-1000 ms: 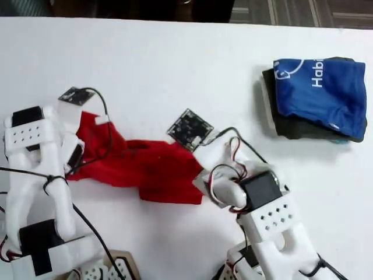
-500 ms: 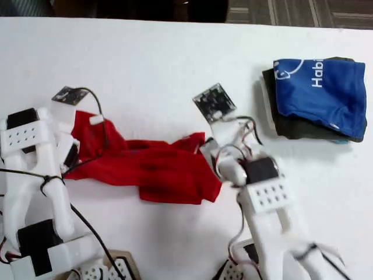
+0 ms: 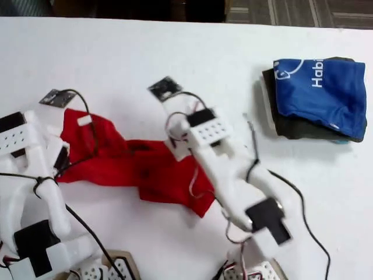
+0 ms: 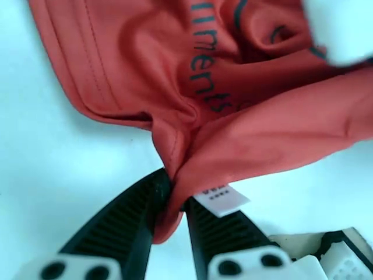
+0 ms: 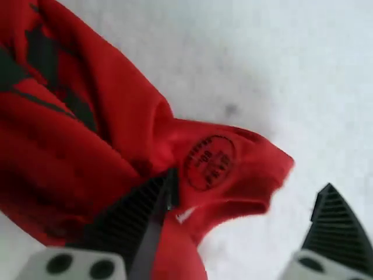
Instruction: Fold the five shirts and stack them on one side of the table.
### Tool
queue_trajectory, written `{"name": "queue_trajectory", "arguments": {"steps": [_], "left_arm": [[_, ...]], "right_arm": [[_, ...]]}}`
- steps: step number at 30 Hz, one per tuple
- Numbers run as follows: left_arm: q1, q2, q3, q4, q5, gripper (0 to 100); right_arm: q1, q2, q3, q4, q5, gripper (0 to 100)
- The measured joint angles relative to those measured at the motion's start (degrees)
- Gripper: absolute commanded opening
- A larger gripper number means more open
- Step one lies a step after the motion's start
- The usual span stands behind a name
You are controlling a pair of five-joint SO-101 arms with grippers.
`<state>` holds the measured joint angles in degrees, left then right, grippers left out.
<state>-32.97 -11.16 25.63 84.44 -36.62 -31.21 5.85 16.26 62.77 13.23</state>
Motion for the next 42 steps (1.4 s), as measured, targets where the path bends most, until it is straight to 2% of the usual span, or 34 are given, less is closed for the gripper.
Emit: {"name": "queue_trajectory", "arguments": {"steps": [10,12,15,17,20,24,31,37,42], "left_arm": [[-0.18,0.00,0.00,0.00,-0.35,3],[-0.18,0.00,0.00,0.00,-0.35,3],[-0.18,0.00,0.00,-0.18,-0.35,3],[-0.18,0.00,0.00,-0.70,-0.35,3],[-0.18,0.00,0.00,-0.88,-0.35,3],[-0.18,0.00,0.00,-0.88,-0.35,3],[-0.18,0.00,0.00,-6.42,-0.35,3],[1.67,0.00,0.09,-8.97,-0.44,3],[4.22,0.00,0.09,-9.76,-0.53,3]], "right_arm": [[0.00,15.21,-7.65,0.26,0.00,34.4],[0.09,16.26,-8.53,1.05,0.00,25.3],[0.18,16.88,-9.41,2.29,0.00,0.0],[0.18,16.88,-9.41,2.37,0.00,6.3],[1.49,16.88,-9.58,2.37,0.00,1.2],[4.84,17.14,-11.87,3.25,0.09,1.8],[16.18,17.32,-25.76,3.43,6.95,1.9],[20.48,18.02,-38.68,5.63,9.85,3.1],[20.75,18.11,-42.55,5.80,9.85,21.9]]}}
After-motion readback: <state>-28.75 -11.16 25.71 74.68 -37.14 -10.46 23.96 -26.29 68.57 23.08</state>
